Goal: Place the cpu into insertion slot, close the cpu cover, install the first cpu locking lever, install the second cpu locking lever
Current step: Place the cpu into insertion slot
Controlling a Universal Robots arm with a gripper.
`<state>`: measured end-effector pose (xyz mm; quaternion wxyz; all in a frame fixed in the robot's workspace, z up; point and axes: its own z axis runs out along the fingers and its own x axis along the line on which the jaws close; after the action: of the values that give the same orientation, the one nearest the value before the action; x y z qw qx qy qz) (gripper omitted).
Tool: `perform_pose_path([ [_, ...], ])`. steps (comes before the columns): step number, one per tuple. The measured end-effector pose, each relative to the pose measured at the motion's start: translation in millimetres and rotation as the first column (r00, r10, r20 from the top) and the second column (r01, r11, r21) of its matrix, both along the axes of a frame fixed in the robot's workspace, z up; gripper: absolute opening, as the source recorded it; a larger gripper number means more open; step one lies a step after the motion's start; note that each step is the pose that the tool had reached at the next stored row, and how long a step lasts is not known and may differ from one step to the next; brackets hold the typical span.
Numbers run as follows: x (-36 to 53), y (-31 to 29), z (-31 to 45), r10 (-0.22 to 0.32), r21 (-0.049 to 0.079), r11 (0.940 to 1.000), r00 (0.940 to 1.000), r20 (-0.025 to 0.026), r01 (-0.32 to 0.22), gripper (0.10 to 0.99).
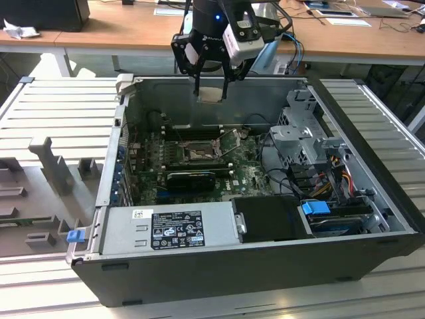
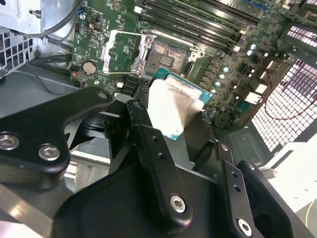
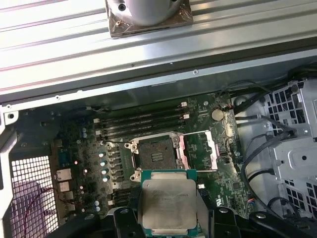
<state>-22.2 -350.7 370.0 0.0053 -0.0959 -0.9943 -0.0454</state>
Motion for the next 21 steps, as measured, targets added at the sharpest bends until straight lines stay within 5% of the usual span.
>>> perform_pose_path([
  [21,0.0,0.0,-0.2,-0.104,0.000,0.9945,0.9945,0.0000,0.104,0.529],
])
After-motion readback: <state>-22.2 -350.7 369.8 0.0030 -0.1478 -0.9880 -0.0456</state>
